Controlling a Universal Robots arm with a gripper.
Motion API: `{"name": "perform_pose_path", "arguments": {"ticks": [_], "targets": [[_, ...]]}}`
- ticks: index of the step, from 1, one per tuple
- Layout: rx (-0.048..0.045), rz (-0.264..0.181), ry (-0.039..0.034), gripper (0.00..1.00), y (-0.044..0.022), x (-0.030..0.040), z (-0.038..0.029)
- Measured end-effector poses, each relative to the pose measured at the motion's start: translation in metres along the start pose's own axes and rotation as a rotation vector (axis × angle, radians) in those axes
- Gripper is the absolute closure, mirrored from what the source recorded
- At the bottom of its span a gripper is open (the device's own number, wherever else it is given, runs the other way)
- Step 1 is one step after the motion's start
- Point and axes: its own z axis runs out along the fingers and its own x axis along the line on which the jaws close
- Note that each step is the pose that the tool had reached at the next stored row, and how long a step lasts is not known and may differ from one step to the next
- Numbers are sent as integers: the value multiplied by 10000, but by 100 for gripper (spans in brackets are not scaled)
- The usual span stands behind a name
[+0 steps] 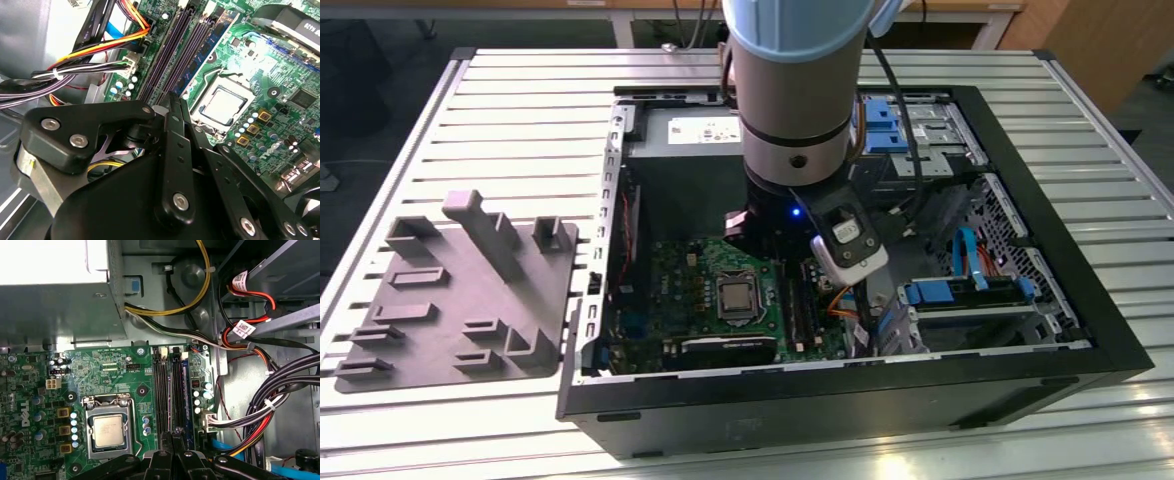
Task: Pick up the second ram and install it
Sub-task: 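Insert the second ram into the second slot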
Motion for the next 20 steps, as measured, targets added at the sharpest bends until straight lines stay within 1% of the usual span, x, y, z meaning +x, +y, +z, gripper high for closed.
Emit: {"name": "perform_pose_path", "arguments": {"ticks": [8,20], "targets": [[0,1,0,88,1,-12,20],[0,0,0,88,1,-10,43]]}}
